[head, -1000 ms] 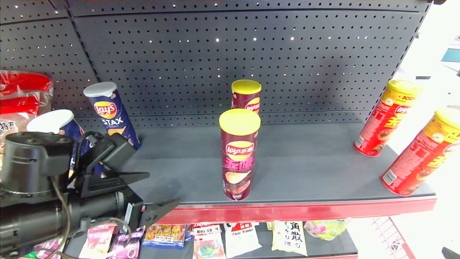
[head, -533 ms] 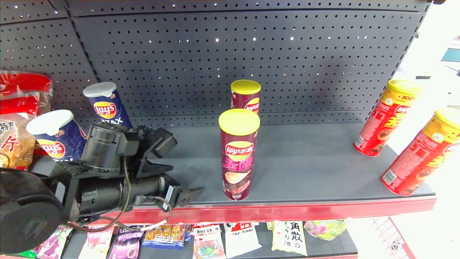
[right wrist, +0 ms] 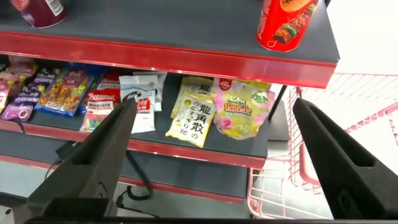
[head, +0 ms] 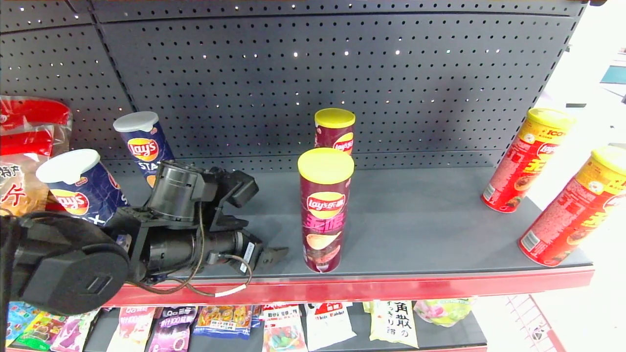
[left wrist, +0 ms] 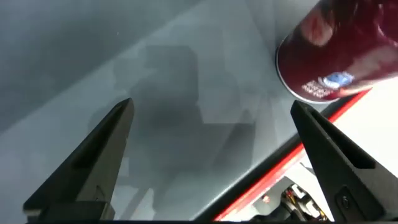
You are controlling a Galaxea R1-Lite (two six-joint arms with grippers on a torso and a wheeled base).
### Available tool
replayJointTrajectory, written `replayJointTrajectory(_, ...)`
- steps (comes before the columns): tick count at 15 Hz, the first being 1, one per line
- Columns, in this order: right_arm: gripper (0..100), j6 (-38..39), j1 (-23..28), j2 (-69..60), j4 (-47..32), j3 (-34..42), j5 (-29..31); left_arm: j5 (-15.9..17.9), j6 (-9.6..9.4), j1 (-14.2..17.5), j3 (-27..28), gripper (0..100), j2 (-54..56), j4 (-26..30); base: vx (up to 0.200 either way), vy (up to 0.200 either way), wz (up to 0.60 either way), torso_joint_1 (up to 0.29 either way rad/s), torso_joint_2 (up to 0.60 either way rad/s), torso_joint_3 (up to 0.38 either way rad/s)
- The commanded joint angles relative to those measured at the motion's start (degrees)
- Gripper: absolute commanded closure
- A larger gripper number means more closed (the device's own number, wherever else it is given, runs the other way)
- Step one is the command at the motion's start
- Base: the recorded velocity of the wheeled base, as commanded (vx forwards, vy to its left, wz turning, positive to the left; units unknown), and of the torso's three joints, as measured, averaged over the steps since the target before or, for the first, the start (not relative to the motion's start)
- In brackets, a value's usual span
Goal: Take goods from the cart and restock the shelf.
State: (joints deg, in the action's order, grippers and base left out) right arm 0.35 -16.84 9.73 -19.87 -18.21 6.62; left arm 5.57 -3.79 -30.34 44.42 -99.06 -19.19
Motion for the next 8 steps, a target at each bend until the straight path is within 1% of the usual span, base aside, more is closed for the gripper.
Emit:
replayJointTrajectory(1,0,0.00,-0.04,0.29,0.01,0.11,-0.03,-0.03,0.01,-0.24,0.84,0,-0.96,-0.06,0.000,0.000,0.00,0.000,0.00,0.000)
replayJointTrajectory(3,0,0.00,-0.04,0.12,0.01,0.46,-0.03,-0.03,0.01,-0.33,2.51,0,-2.28,-0.06,0.000,0.000,0.00,0.000,0.00,0.000)
replayJointTrajectory(8,0,0.00,-0.04,-0.15,0.01,0.55,0.06,-0.03,0.19,-1.56,4.01,0,-3.24,-0.06,0.000,0.000,0.00,0.000,0.00,0.000)
